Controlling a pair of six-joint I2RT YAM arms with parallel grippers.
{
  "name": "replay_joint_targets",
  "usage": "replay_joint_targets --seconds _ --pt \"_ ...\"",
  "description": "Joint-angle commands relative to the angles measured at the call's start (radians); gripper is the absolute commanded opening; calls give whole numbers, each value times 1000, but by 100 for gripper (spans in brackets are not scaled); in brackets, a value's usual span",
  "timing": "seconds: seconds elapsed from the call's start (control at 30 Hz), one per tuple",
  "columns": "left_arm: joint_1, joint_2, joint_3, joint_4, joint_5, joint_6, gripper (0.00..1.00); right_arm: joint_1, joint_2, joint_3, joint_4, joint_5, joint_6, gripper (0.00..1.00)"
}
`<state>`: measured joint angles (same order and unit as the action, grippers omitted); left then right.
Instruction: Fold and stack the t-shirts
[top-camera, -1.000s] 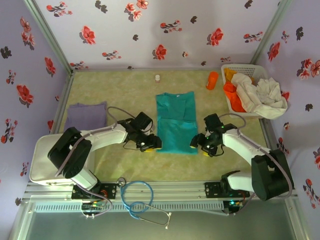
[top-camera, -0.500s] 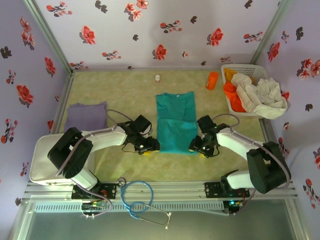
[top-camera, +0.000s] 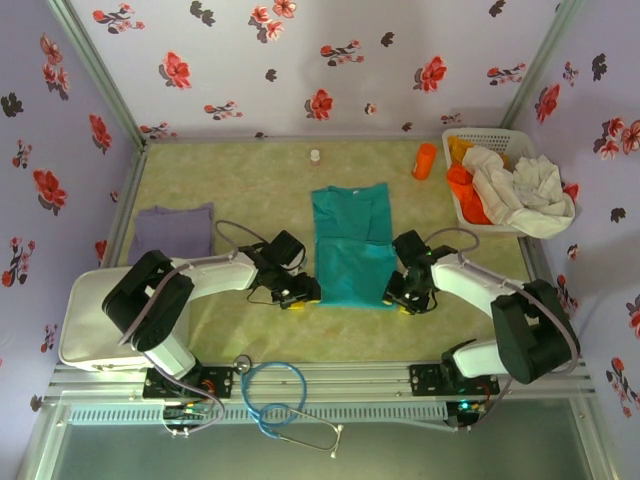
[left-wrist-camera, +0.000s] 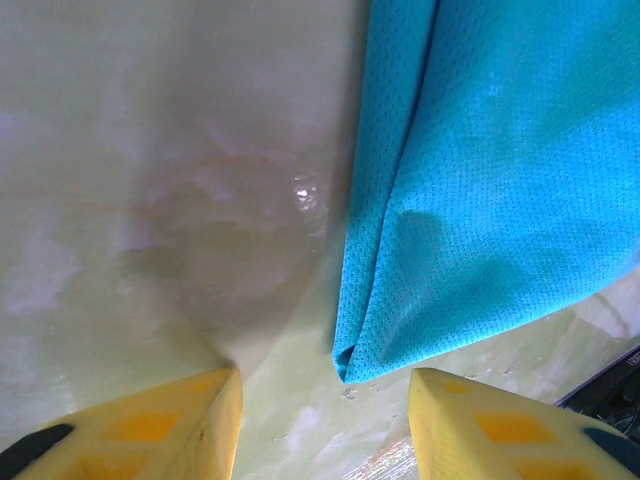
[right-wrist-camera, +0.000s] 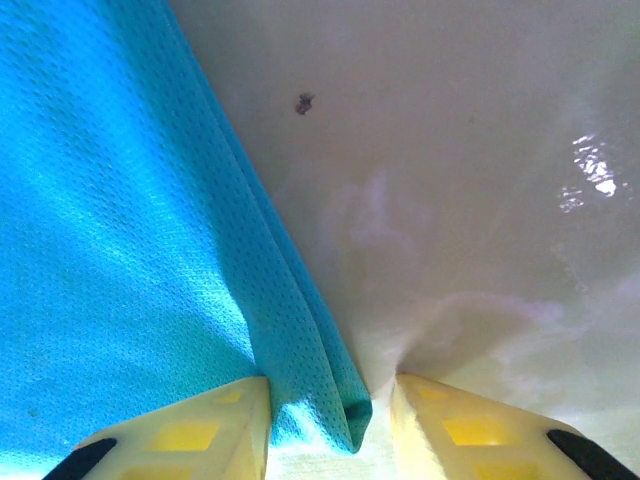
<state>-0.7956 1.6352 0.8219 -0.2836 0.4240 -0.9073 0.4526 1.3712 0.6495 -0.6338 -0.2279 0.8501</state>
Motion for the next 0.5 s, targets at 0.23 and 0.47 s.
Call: replay_joint_targets --seconds 0.23,0.47 --pt "-6 32 15 55 33 -51 45 30 58 29 179 -48 7 17" --pt "-26 61 18 95 43 -85 44 31 59 41 213 -52 14 0"
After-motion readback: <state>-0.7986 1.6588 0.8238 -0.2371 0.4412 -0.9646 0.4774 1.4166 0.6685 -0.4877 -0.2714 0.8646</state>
